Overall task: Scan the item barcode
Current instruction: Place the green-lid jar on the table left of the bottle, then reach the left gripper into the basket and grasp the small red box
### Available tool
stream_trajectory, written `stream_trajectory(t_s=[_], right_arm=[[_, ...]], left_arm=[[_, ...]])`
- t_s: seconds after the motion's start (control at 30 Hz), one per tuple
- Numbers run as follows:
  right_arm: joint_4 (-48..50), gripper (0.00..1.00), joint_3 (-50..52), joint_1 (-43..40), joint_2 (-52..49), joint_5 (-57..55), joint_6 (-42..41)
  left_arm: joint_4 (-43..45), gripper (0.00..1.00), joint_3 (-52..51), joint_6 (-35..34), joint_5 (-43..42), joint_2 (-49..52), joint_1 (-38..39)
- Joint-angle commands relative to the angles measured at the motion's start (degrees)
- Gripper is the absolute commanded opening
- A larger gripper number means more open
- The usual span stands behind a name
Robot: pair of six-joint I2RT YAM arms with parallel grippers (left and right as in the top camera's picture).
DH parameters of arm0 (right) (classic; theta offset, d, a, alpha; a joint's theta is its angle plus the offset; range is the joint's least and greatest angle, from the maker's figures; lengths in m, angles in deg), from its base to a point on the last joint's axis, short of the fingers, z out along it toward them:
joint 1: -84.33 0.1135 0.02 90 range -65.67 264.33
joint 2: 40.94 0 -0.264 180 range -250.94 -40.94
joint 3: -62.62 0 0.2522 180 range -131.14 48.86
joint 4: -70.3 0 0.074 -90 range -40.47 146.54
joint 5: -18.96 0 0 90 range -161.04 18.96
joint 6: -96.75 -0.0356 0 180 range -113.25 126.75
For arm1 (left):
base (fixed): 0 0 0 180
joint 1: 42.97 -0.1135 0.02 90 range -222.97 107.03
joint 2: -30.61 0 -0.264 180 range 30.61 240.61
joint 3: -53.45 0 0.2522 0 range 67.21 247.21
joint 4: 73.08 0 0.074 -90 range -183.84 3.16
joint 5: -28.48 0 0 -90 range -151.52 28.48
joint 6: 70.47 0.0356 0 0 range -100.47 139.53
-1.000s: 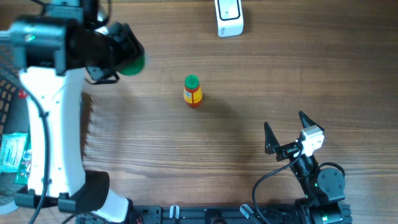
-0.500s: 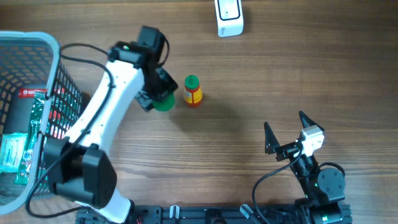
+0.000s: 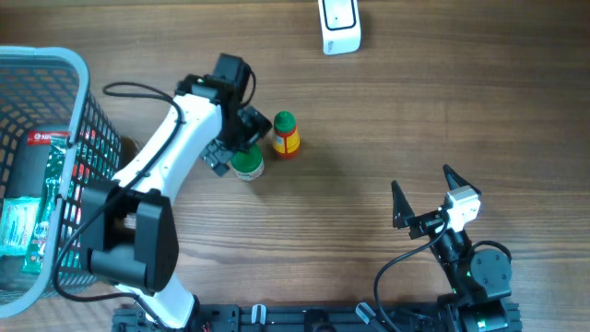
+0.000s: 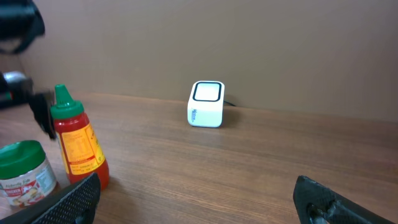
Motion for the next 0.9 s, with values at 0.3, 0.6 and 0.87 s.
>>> stream_trajectory(t_s=[0.3, 0.6, 0.87], right_arm=[[0.15, 1.00, 0.13, 0.22, 0.11, 0.42, 0.09], [0.15, 1.00, 0.13, 0.22, 0.11, 0.42, 0.09], [0.15, 1.00, 0.11, 0.22, 0.11, 0.42, 0.11]], left_arm=[[-12.22, 1.00, 37.88, 7.74, 18.53, -13.75, -13.81], [-18.05, 1.00, 39.10, 5.40, 18.36, -16.46, -40.35], [-29.07, 1.00, 38.34, 3.87, 8.96, -6.91, -58.45]])
